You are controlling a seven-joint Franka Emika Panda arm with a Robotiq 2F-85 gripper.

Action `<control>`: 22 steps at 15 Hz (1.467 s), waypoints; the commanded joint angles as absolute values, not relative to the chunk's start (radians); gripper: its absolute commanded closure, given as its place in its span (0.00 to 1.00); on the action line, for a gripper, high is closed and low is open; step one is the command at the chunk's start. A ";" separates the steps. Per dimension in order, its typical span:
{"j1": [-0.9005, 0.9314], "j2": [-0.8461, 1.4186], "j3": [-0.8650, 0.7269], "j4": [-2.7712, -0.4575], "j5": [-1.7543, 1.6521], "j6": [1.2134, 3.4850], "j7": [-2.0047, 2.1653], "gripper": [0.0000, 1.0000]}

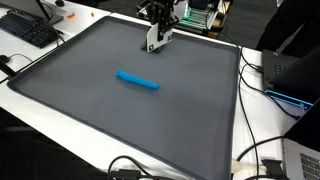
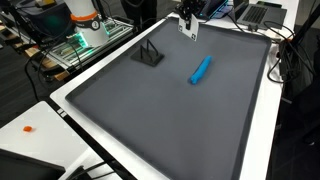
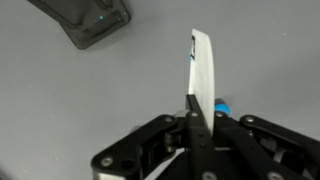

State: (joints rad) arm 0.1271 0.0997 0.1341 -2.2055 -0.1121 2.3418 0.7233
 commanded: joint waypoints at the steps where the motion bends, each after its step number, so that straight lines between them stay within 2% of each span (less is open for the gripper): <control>1: 0.140 0.099 0.121 -2.205 -0.110 2.340 0.721 0.96; 5: 0.143 0.136 0.128 -2.163 -0.116 2.364 0.645 0.99; 16: 0.181 0.447 0.121 -1.825 -0.164 2.318 0.090 0.99; 22: 0.193 0.530 0.078 -1.747 -0.205 2.323 0.038 0.99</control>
State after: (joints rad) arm 0.1727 0.4938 0.1110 -1.7944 -0.1691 2.3489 0.0398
